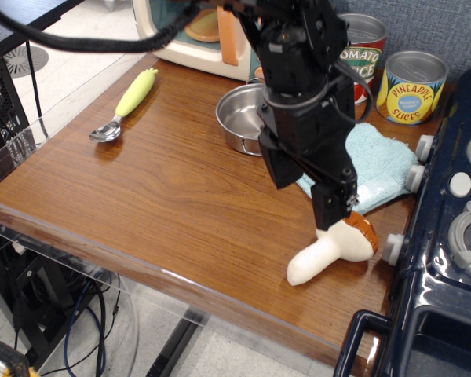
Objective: Move the pot to the left of the mushroom.
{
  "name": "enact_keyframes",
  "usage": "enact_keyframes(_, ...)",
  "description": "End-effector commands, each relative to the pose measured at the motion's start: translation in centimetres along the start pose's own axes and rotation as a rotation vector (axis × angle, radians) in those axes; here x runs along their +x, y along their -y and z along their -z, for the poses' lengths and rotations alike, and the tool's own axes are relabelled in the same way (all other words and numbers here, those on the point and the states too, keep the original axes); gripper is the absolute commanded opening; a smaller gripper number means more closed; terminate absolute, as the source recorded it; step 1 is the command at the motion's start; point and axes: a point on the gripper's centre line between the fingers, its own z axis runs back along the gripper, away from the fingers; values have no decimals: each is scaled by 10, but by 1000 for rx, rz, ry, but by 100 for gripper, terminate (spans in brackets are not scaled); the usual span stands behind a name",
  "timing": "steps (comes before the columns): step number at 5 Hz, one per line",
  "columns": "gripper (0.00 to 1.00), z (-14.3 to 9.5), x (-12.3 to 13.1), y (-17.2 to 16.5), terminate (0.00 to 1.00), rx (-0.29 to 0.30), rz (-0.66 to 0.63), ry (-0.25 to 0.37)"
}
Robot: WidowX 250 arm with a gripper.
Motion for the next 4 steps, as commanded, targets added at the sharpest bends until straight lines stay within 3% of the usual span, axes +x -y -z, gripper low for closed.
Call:
enact_keyframes(1, 100, -1, 34, -31, 0, 43, -32, 10)
enact_keyframes(3, 100, 7, 64, -73, 0, 35, -110, 17)
enact_keyframes(4, 100, 18, 73, -103, 0, 114, -132, -27)
